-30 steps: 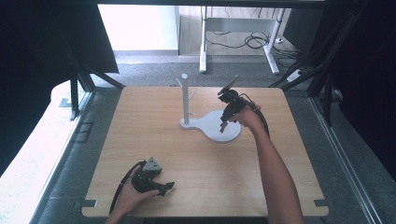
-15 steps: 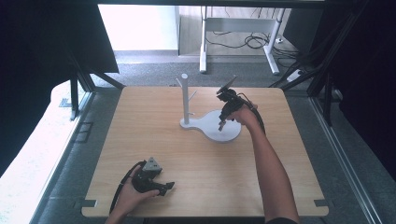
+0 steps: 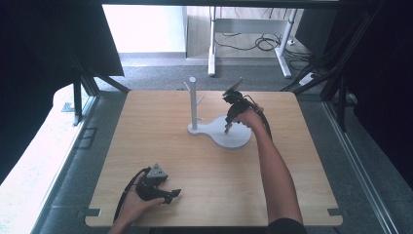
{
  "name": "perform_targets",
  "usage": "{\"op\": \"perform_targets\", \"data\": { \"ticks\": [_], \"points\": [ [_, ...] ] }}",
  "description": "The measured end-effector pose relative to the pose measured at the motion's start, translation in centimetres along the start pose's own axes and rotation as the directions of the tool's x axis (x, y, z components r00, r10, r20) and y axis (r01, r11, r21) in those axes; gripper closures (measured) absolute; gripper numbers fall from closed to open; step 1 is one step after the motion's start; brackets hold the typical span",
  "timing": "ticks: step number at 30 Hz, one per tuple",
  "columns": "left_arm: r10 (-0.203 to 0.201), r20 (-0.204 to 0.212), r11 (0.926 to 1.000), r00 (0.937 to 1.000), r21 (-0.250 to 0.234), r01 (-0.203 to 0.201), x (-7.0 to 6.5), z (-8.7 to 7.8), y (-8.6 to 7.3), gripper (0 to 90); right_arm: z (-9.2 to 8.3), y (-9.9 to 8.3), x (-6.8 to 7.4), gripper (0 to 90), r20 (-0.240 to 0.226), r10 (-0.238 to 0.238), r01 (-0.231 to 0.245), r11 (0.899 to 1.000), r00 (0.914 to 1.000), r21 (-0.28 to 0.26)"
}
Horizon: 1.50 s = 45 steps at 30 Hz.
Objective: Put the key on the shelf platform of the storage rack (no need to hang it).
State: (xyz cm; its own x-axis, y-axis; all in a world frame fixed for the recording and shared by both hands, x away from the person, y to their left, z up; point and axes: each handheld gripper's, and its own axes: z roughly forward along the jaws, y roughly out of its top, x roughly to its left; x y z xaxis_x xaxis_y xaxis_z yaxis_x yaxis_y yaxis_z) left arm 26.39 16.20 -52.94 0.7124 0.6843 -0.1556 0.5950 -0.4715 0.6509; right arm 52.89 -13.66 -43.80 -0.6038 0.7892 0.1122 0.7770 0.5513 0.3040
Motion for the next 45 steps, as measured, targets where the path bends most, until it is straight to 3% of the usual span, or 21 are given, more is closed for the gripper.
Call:
{"op": "perform_targets", "data": {
  "ticks": [22,32,38,45],
  "points": [
    [0.003,0.006,1.0,1.0,-0.003,-0.003,-0.2,0.1,0.1,22.3,0.8,-0.4,-1.2,88.9,-0.004,0.04,-0.041,0.998,0.9992,-0.057],
    [0.007,0.003,1.0,1.0,0.0,-0.007,-0.2,0.1,0.0,22.3,0.8,-0.5,-1.5,88.7,0.021,0.055,-0.053,0.996,0.9983,-0.066],
    [0.001,0.001,1.0,1.0,-0.004,-0.001,-0.1,0.0,0.0,22.3,1.3,-0.9,-2.3,88.3,0.042,0.057,-0.056,0.998,0.9975,-0.027],
    [0.001,0.002,1.0,1.0,-0.002,-0.001,-0.1,0.1,0.0,22.3,2.1,-1.4,-3.0,88.6,0.041,0.077,-0.075,0.997,0.9962,-0.031]
  ]
}}
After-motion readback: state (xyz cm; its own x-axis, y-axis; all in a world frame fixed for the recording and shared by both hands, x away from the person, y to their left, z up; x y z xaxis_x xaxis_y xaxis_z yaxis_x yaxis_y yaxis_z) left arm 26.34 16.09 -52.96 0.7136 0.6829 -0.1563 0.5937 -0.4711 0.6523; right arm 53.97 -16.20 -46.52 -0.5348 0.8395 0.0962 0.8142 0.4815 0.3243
